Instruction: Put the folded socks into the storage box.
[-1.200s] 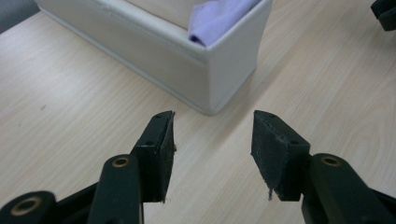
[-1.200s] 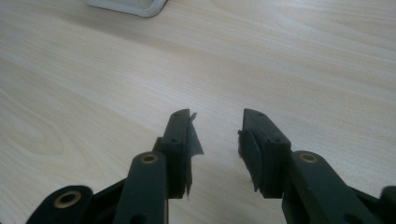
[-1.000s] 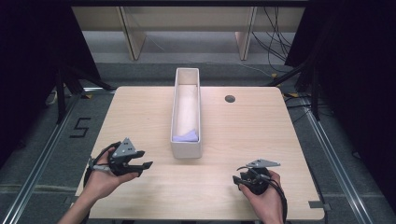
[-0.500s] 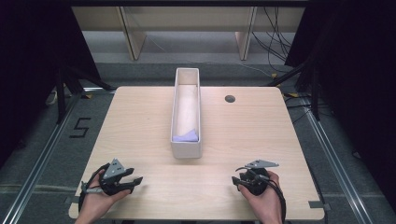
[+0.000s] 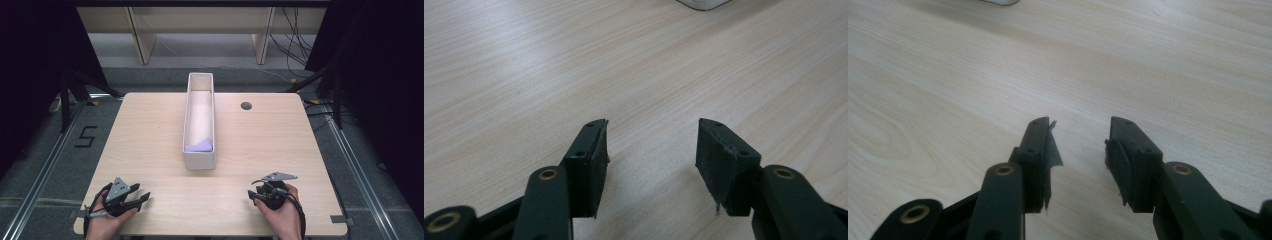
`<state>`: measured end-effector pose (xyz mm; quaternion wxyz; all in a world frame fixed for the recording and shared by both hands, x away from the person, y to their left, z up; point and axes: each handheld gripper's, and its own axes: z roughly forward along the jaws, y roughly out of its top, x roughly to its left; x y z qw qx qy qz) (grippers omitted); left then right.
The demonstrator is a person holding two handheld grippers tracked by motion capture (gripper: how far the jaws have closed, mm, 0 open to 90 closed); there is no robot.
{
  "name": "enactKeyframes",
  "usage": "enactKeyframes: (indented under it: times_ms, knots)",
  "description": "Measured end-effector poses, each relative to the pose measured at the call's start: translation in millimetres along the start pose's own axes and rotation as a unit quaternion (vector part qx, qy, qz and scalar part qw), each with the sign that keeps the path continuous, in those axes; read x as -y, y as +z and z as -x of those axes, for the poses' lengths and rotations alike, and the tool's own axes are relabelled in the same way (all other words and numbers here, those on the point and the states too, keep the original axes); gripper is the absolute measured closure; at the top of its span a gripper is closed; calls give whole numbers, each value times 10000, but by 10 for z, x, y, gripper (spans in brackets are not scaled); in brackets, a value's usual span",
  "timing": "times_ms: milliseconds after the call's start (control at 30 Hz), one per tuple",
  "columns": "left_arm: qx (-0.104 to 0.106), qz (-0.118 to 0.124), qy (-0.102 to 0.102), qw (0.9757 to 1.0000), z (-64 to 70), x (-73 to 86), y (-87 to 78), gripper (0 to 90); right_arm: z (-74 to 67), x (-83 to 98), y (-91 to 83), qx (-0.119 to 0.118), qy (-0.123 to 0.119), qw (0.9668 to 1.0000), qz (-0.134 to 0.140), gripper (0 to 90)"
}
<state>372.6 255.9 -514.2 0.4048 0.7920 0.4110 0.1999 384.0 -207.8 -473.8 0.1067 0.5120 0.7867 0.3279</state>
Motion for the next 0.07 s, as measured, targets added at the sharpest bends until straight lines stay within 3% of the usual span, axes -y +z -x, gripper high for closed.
enactKeyframes:
  times_ms: [67]
  knots:
    - [-10,-5,-61,10000,-3,14,10,460,-1,-5,-15,-29,1,10000,10,613]
